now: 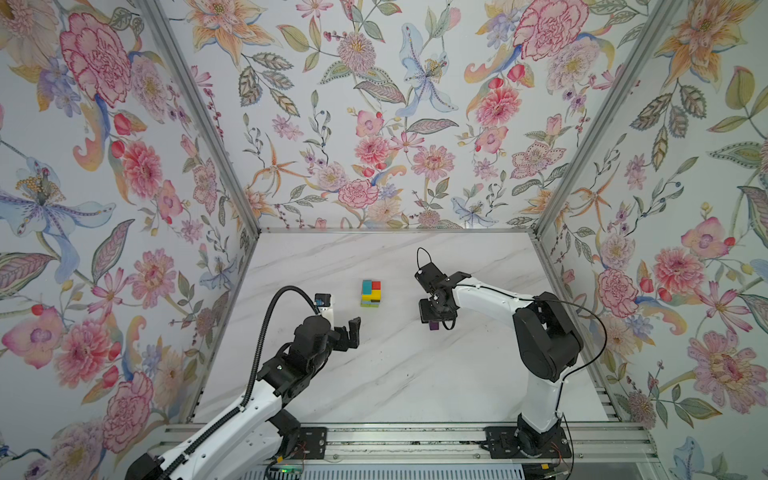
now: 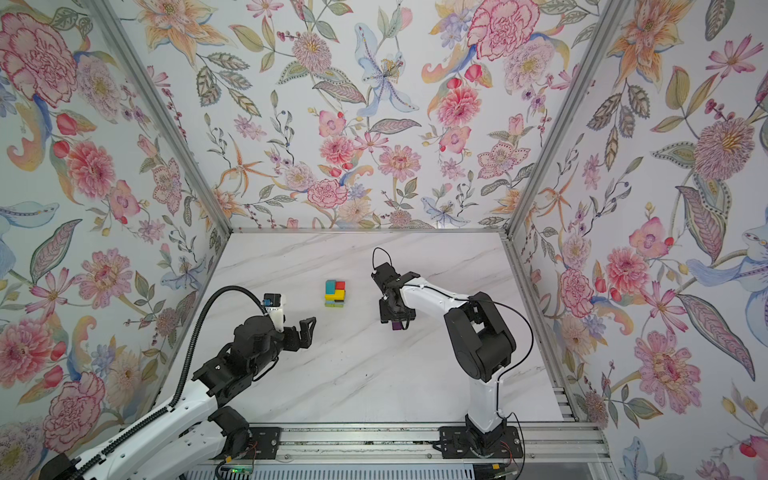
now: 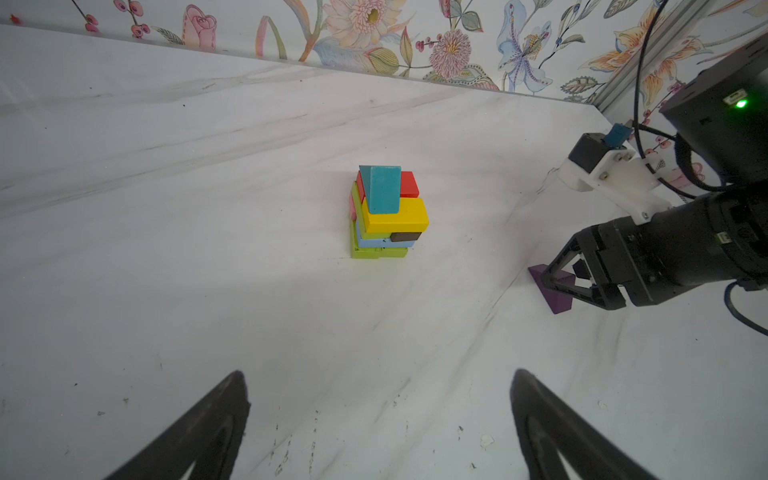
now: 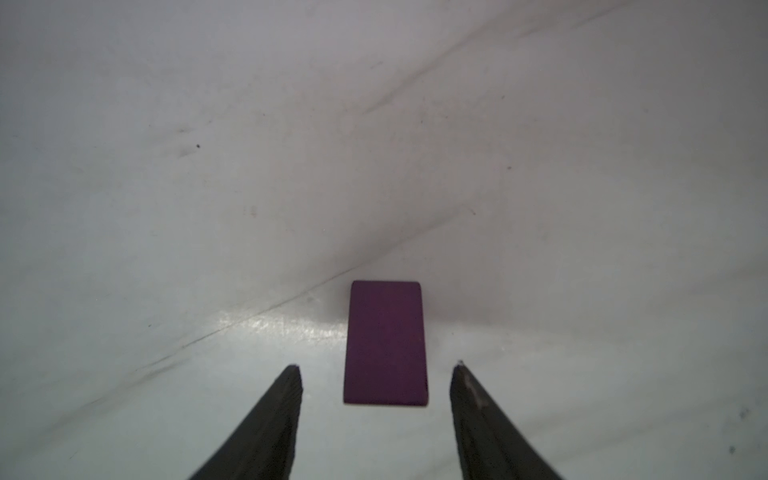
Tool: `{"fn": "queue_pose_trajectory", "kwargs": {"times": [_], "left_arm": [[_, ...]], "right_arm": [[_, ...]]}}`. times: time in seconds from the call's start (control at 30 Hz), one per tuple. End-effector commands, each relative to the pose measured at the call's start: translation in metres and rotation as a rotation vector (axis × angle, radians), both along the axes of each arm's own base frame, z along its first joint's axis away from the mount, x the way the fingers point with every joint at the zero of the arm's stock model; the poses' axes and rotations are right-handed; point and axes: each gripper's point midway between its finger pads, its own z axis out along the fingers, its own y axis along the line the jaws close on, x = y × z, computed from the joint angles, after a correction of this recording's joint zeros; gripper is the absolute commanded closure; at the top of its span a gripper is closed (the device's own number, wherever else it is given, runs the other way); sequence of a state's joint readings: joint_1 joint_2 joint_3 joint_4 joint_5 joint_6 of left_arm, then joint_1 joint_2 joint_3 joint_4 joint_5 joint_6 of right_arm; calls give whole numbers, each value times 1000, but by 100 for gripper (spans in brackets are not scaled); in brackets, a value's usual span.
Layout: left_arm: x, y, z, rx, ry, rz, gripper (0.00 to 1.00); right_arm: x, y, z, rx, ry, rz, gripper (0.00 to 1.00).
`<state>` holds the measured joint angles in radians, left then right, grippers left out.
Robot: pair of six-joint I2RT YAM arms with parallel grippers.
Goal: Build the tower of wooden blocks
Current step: 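Lower the open right gripper over the purple block and close on it, then lift the purple block with the right gripper and carry it over the stack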
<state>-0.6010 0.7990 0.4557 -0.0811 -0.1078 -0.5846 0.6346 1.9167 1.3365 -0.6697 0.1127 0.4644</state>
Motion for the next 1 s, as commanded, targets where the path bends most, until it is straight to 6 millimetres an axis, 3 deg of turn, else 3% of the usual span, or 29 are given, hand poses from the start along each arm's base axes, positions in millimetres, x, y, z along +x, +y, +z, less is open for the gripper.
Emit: {"fn": "queue_pose_trajectory", "kwargs": {"times": [0.0,0.37,0.97], "left_arm": [[1,0,-7,1,13,-2,1],[4,-4,-11,3,34,-9,1],[6,-7,-8,1,37,-14,1]], "right_arm": [[-3,2,-3,-16,24,17,44],[-6,1,-12,-27,47,22,64],[-8,1,-12,-16,51,22,74]]}}
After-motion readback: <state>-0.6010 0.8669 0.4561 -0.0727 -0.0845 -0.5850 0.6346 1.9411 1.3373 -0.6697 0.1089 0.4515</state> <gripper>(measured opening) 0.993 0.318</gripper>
